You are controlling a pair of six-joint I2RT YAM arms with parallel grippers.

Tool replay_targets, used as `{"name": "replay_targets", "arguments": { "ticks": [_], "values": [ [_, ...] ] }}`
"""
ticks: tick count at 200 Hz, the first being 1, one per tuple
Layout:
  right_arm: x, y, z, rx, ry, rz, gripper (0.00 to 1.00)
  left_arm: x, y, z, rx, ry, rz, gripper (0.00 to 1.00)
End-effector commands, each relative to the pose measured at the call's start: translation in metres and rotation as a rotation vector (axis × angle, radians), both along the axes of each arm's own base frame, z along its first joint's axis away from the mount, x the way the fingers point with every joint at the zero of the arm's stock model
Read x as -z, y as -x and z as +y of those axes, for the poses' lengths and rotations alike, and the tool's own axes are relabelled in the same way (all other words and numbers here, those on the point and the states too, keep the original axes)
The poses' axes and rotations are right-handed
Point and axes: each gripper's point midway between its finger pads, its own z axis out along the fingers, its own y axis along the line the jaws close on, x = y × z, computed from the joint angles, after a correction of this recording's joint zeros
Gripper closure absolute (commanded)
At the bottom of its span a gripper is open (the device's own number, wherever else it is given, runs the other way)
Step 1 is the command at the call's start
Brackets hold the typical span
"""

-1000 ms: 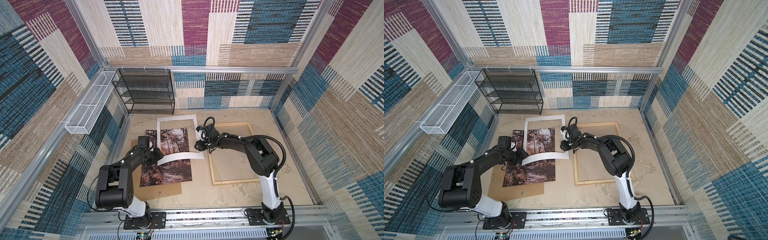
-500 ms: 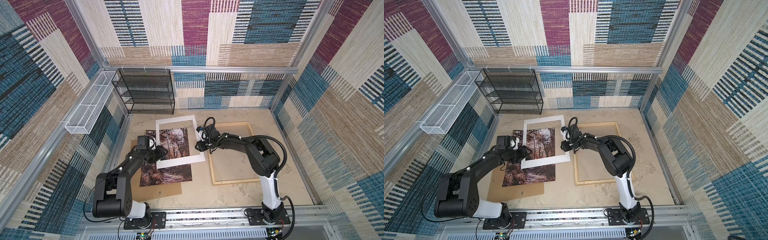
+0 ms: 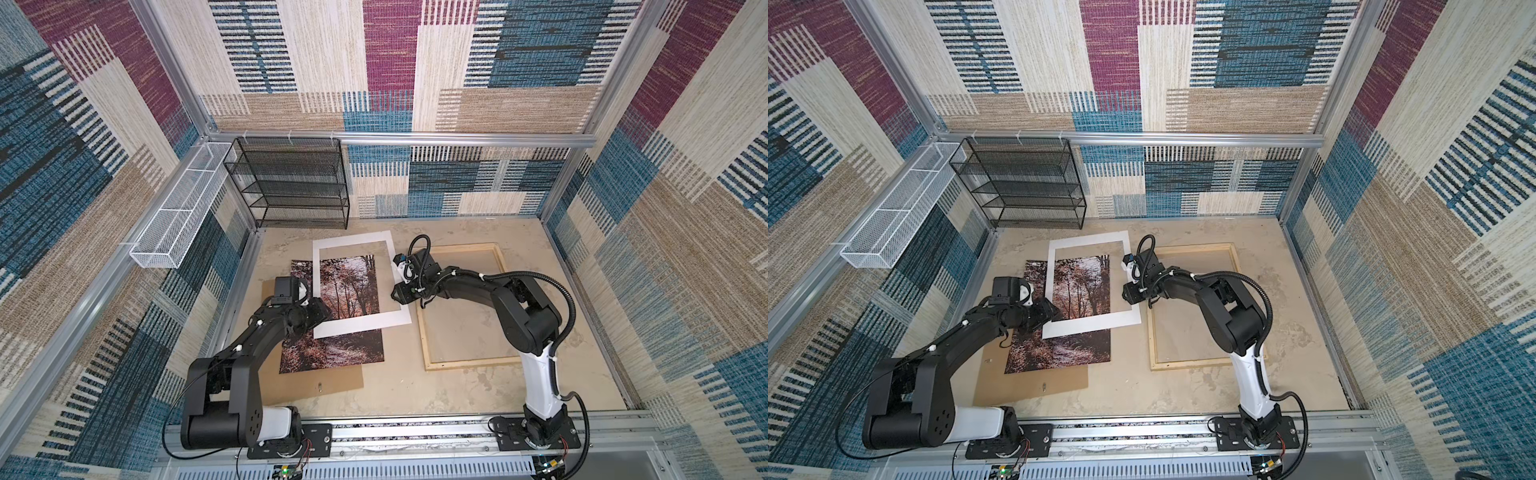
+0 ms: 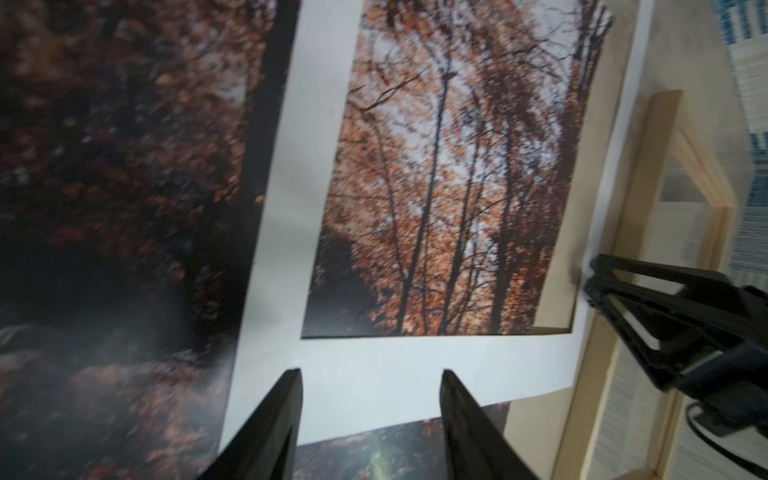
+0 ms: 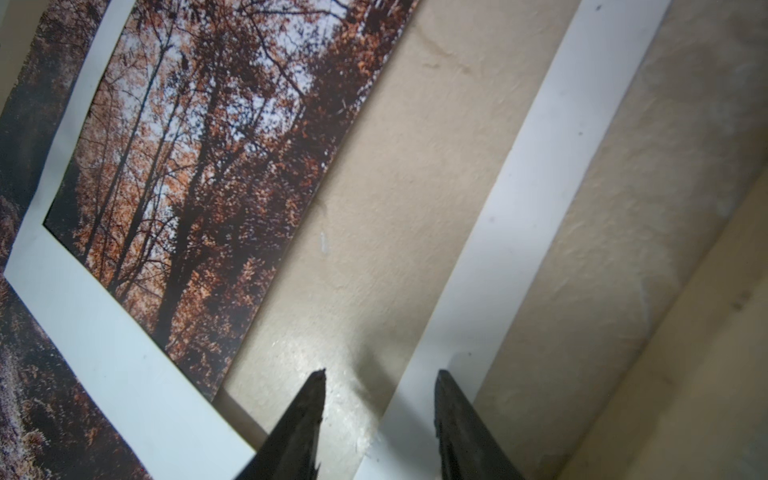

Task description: Put the photo into the frame

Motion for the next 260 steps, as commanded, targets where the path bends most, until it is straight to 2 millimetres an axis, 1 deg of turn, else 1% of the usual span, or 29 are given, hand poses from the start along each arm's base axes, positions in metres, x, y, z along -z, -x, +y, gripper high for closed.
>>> {"name": "replay_targets", "arguments": {
  "ticks": [1, 17, 31, 53, 85, 106, 133, 163, 189, 219, 260],
  "values": [
    [0.014, 0.005, -0.011, 0.031, 0.064, 0.045, 0.55, 0.012, 0.027, 0.019, -0.072, -0.094, 0.093, 0.43],
    [0.017, 0.006, -0.012, 0.020, 0.073, 0.042, 0.55, 0.014, 0.035, 0.021, -0.070, -0.105, 0.094, 0.41],
    [0.018, 0.007, -0.010, -0.010, 0.072, 0.037, 0.55, 0.016, 0.035, 0.020, -0.068, -0.104, 0.097, 0.41],
    [0.015, 0.014, -0.009, -0.071, 0.065, 0.020, 0.56, 0.020, 0.029, 0.018, -0.056, -0.094, 0.106, 0.41],
    [0.014, 0.022, -0.019, -0.091, 0.107, 0.000, 0.56, 0.028, 0.020, 0.012, -0.027, -0.070, 0.139, 0.41],
    [0.016, 0.021, -0.023, -0.094, 0.131, -0.007, 0.57, 0.026, 0.014, 0.013, -0.021, -0.082, 0.132, 0.41],
    [0.017, 0.020, -0.021, -0.113, 0.134, -0.016, 0.58, 0.018, -0.002, 0.012, 0.003, -0.083, 0.100, 0.40],
    [0.012, 0.021, -0.019, -0.145, 0.125, -0.037, 0.59, 0.027, -0.012, 0.008, 0.035, -0.070, 0.133, 0.41],
    [0.010, 0.024, -0.019, -0.162, 0.123, -0.048, 0.59, 0.030, -0.020, -0.002, 0.081, -0.026, 0.134, 0.42],
    [0.013, 0.024, -0.018, -0.167, 0.122, -0.036, 0.60, 0.019, -0.030, -0.017, 0.135, 0.046, 0.065, 0.42],
    [0.019, 0.024, -0.020, -0.147, 0.128, -0.021, 0.60, 0.002, -0.034, -0.028, 0.149, 0.104, -0.001, 0.42]
  ]
}}
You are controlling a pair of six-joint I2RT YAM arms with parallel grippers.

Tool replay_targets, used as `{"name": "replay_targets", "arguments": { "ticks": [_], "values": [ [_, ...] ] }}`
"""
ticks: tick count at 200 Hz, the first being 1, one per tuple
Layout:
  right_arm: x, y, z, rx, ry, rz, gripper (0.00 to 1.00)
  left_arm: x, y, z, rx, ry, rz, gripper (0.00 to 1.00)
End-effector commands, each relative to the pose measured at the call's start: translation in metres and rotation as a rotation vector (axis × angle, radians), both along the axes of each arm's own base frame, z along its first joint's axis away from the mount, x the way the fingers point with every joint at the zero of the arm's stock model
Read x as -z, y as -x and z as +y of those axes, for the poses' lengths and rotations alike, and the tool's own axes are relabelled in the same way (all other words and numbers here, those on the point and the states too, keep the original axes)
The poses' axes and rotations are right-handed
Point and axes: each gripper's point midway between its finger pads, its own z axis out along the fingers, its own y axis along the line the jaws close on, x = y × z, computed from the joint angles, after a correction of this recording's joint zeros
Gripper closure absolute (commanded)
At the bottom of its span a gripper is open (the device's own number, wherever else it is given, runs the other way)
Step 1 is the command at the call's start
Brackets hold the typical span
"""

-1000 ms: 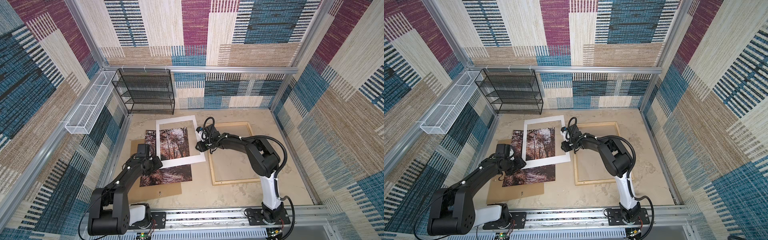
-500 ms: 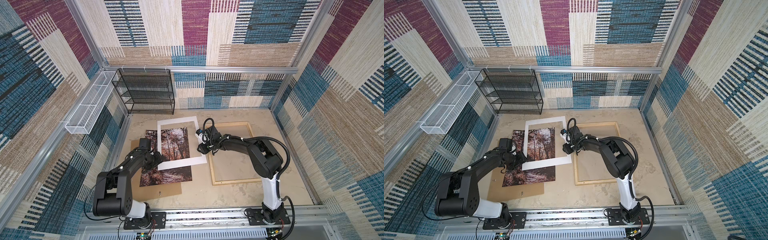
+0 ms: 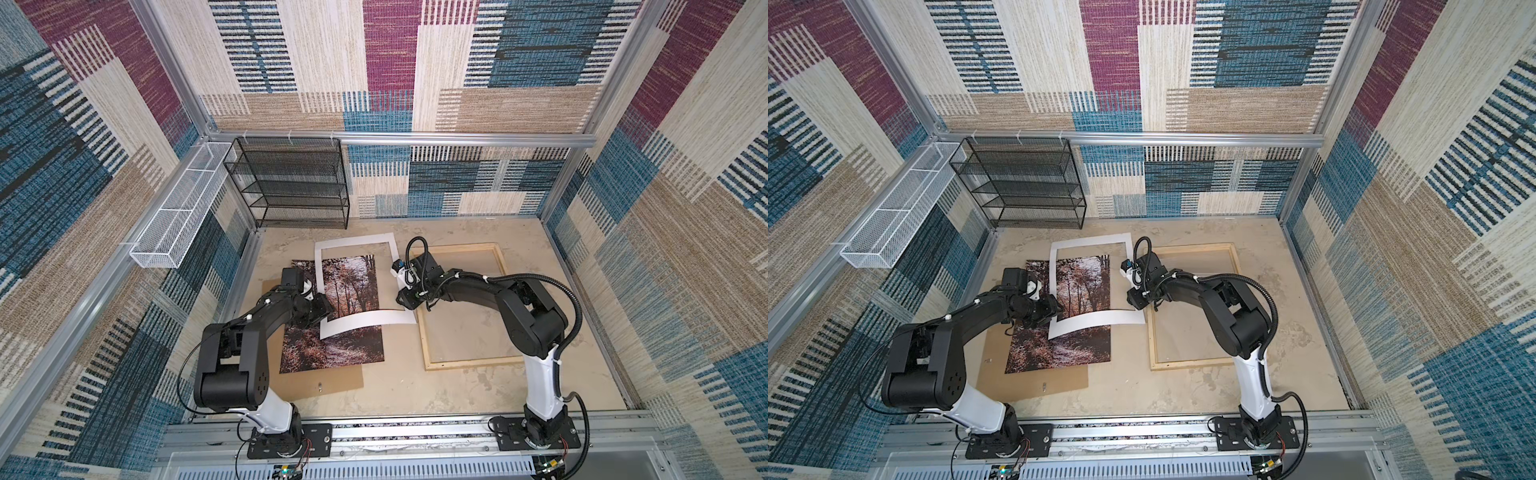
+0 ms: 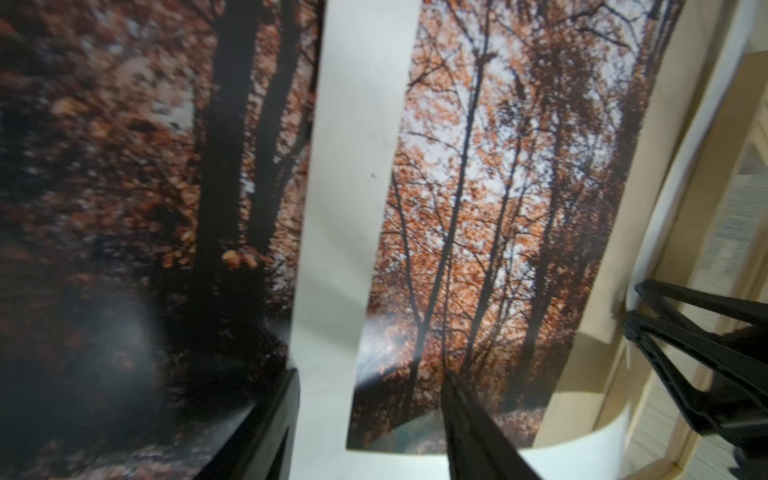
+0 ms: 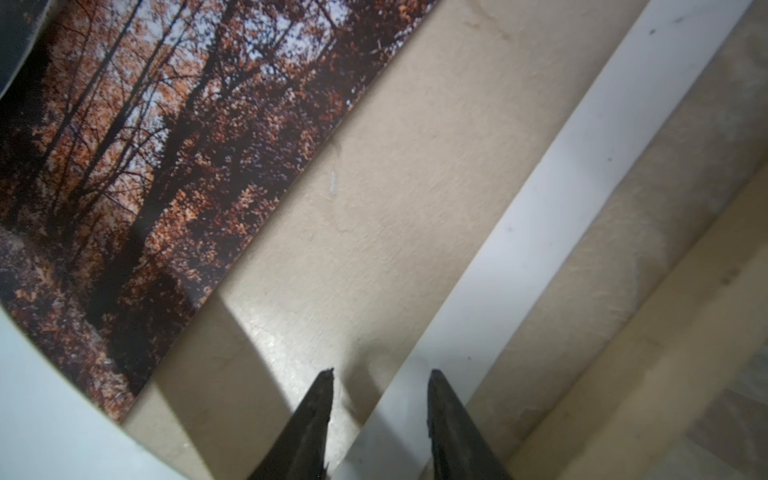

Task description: Put the photo into the frame

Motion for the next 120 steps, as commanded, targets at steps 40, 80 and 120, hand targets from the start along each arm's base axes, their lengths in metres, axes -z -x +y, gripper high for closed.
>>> {"name": "replay_targets", "arguments": {
  "ticks": [40, 80, 120],
  "values": [
    [0.018, 0.013, -0.007, 0.022, 0.031, 0.083, 0.60, -0.019, -0.001, -0.016, 0.036, 0.070, -0.064, 0.42],
    [0.016, 0.017, -0.006, 0.017, 0.016, 0.089, 0.58, -0.004, 0.015, 0.023, -0.046, -0.161, 0.048, 0.43],
    [0.009, 0.046, 0.009, -0.099, -0.044, 0.092, 0.58, -0.010, 0.014, 0.016, -0.025, -0.166, 0.027, 0.43]
  ]
}}
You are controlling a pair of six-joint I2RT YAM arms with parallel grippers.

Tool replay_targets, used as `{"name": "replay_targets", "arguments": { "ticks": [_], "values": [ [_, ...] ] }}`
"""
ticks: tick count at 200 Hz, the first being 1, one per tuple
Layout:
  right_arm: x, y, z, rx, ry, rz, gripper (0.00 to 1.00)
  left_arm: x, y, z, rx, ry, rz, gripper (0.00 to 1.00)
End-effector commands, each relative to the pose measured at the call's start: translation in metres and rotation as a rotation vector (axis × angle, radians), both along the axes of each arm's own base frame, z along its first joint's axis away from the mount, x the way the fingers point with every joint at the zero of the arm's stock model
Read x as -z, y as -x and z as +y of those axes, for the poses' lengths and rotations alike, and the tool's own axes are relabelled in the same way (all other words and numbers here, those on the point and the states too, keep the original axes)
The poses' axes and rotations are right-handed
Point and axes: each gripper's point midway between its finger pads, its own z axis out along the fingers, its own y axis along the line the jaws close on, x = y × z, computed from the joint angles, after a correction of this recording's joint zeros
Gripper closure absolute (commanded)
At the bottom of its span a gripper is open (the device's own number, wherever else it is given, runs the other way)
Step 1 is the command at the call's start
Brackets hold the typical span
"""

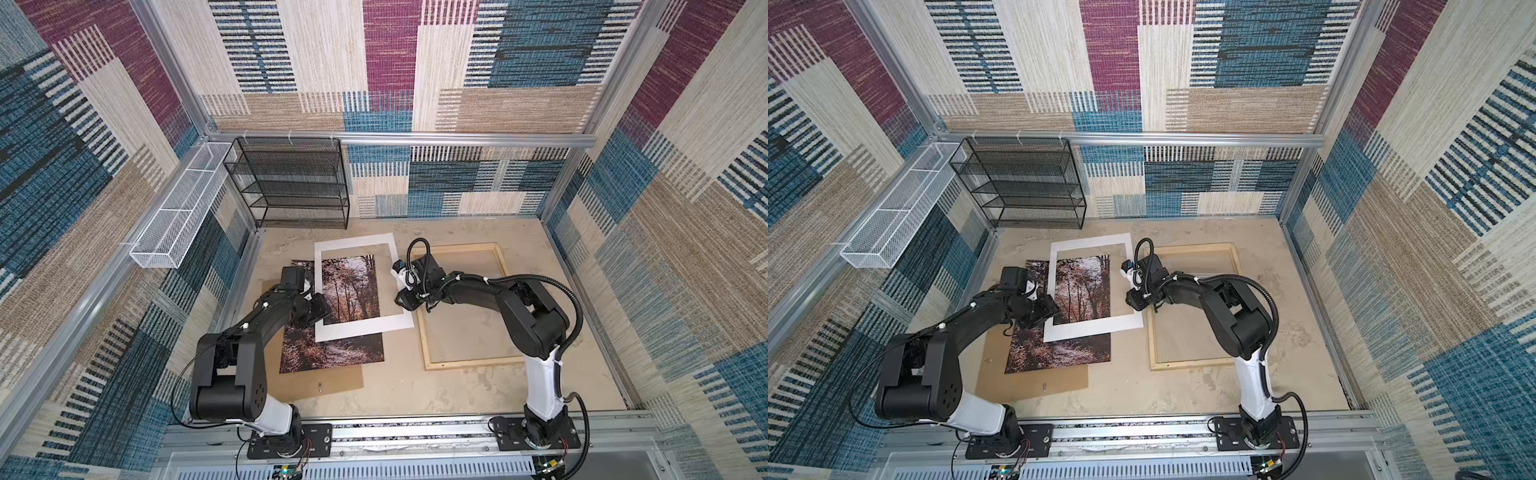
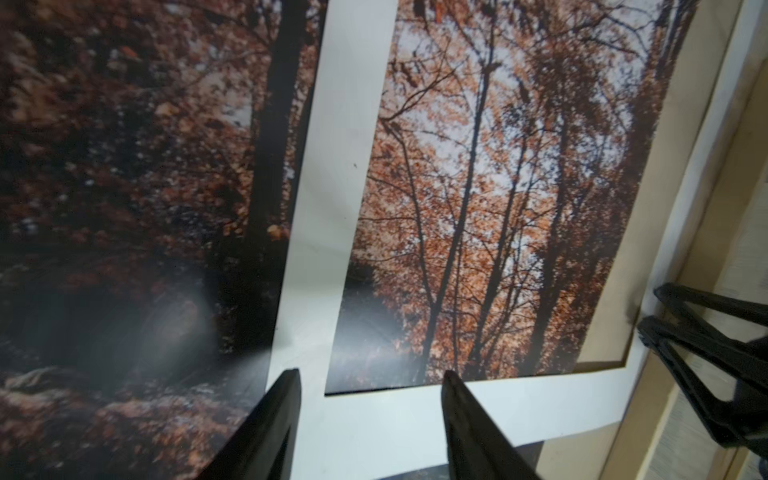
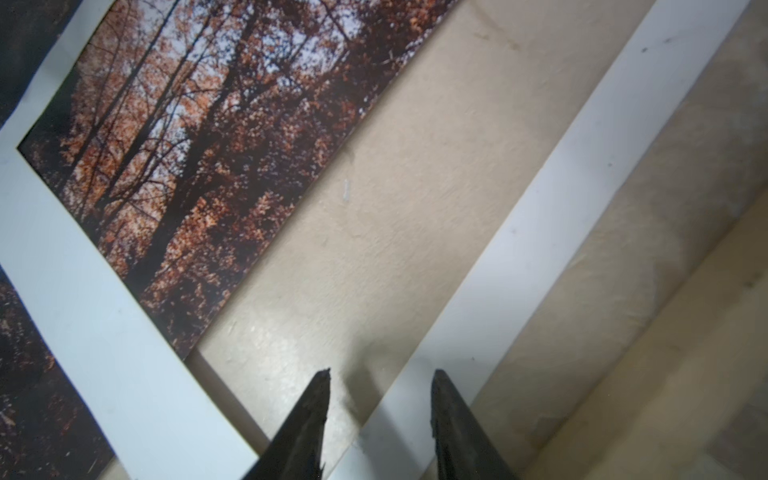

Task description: Put the photo into the frame

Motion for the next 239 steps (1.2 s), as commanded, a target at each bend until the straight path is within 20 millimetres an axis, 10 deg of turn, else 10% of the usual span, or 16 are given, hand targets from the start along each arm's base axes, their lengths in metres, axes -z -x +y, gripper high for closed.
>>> {"name": "replay_targets", "arguments": {
  "ticks": [1, 53, 110, 239],
  "values": [
    [0.008, 0.031, 0.005, -0.077, -0.003, 0.079, 0.58, -0.003, 0.003, 0.003, 0.005, -0.047, 0.003, 0.43],
    [0.001, 0.040, 0.032, -0.138, -0.114, 0.104, 0.58, -0.014, 0.000, -0.026, 0.093, -0.031, -0.049, 0.43],
    [-0.046, 0.019, 0.038, 0.034, -0.221, 0.086, 0.49, 0.020, 0.008, -0.023, 0.053, -0.055, 0.066, 0.49],
    [-0.027, 0.110, 0.014, 0.255, -0.431, 0.567, 0.33, 0.052, 0.028, -0.027, 0.022, -0.079, 0.186, 0.58]
  ]
}}
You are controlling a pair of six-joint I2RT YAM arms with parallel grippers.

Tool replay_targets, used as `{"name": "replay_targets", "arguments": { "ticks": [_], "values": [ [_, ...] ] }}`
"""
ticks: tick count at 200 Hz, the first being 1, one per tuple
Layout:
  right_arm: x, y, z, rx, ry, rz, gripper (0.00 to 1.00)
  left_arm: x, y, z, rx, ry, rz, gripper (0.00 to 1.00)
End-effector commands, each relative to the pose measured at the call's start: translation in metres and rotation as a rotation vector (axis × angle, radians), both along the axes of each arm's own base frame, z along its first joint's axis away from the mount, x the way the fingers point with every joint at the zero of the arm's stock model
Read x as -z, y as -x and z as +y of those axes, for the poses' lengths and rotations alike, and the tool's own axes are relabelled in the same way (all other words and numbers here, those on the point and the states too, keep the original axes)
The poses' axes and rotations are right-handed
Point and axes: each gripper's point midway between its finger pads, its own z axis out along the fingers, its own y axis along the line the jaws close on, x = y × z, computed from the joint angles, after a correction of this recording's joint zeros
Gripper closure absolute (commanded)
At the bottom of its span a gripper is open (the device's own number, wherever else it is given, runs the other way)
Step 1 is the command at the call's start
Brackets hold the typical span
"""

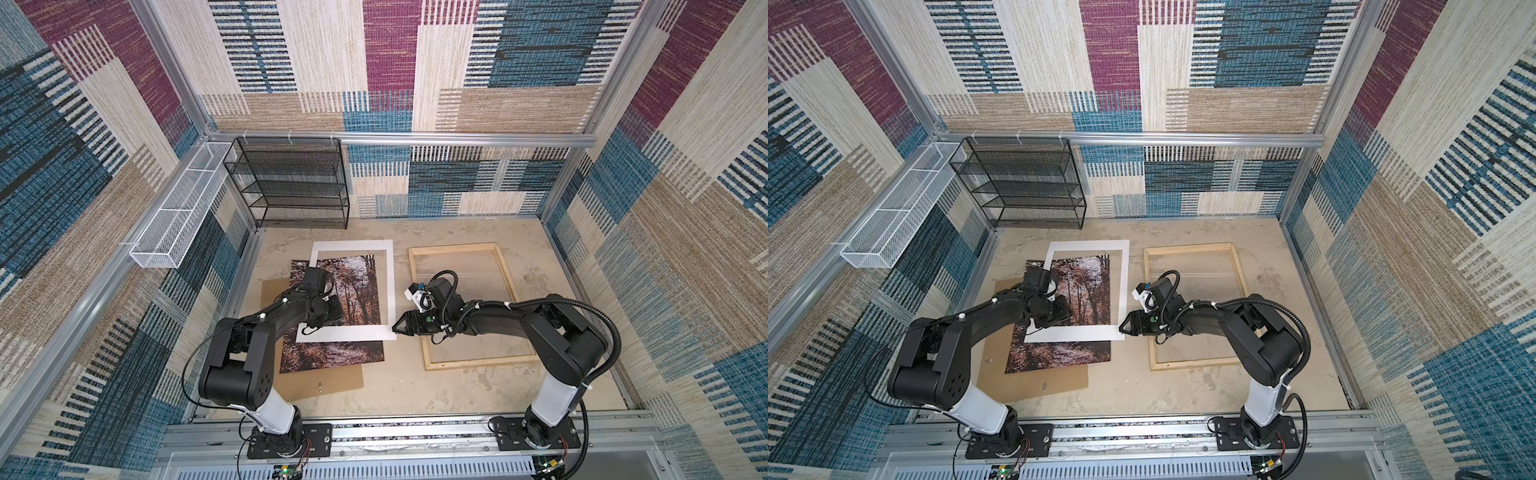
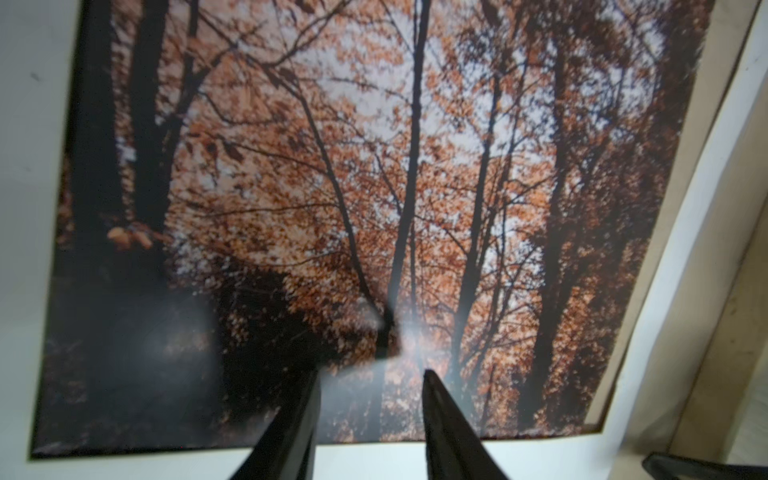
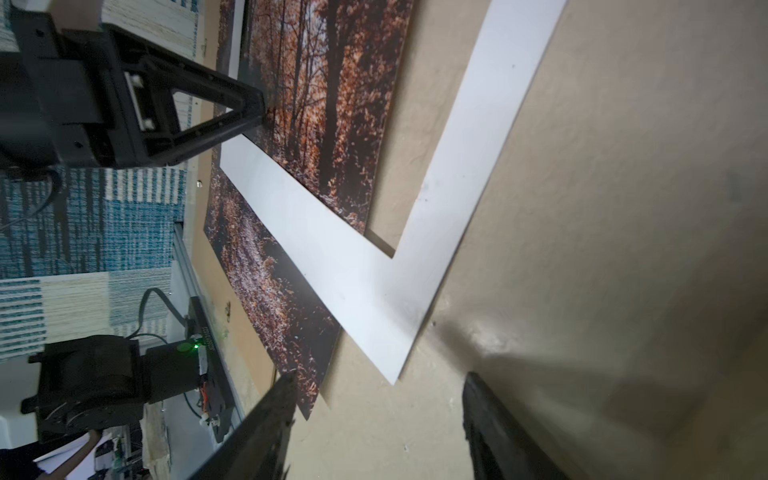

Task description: Put the photo into the frame

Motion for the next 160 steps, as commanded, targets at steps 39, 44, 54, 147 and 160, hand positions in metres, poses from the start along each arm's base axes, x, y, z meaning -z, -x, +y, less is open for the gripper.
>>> {"name": "replay_targets", "arguments": {
  "ticks": [39, 44, 54, 147, 160],
  "values": [
    [-0.003, 0.000, 0.012, 0.051, -0.047, 0.094, 0.33, 0.003, 0.024, -0.008, -0.014, 0.007, 0.079, 0.56],
    [-0.002, -0.001, 0.012, 0.056, -0.041, 0.094, 0.33, -0.002, 0.022, -0.012, -0.001, 0.013, 0.063, 0.55],
    [0.000, -0.002, 0.012, 0.059, -0.035, 0.098, 0.33, -0.014, 0.017, -0.025, 0.030, 0.024, 0.026, 0.53],
    [0.013, 0.001, 0.005, 0.108, 0.004, 0.149, 0.34, -0.001, 0.026, -0.113, 0.191, 0.086, 0.063, 0.57],
    [0.013, 0.002, 0.003, 0.118, 0.006, 0.157, 0.33, 0.008, 0.029, -0.116, 0.192, 0.080, 0.086, 0.58]
  ]
}}
